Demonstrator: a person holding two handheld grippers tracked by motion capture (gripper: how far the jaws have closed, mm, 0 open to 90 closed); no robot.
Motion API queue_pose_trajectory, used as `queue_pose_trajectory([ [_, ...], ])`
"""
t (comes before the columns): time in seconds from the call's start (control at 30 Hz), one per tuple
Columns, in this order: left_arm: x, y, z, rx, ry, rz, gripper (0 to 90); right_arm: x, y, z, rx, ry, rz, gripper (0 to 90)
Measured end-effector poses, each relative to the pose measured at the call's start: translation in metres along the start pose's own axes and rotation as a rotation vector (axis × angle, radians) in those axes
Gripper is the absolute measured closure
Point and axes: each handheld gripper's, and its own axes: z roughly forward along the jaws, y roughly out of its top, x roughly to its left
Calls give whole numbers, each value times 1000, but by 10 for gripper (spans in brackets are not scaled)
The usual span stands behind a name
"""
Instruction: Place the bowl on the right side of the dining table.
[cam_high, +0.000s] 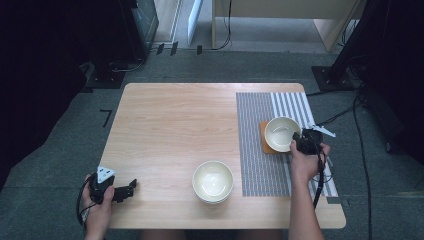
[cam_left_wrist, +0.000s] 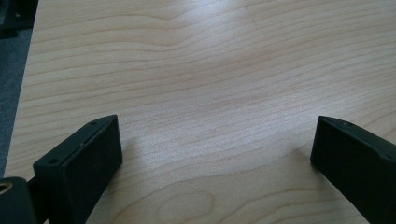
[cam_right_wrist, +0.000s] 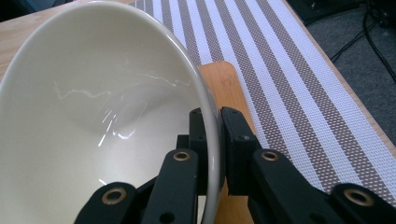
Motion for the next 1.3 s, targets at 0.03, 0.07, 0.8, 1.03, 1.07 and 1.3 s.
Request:
queue_pose_trajectory([
  [0.03, 0, 0, 0, 0, 0, 0, 17, 0, 0, 1, 1, -1, -8, 845],
  [0.07, 0, 0, 0, 0, 0, 0, 17, 0, 1, 1, 4, -2, 0, 845],
  [0.8, 0, 0, 0, 0, 0, 0, 17, -17, 14, 18, 113, 31, 163, 837],
  [1.03, 0, 0, 0, 0, 1, 1, 17, -22, 16, 22, 137, 44, 202, 835],
  [1.07, 0, 0, 0, 0, 1, 1, 17, -22, 16, 22, 139, 45, 205, 835],
  [1.3, 0, 0, 0, 0, 1, 1, 17, -26, 18, 25, 159, 70, 241, 829],
])
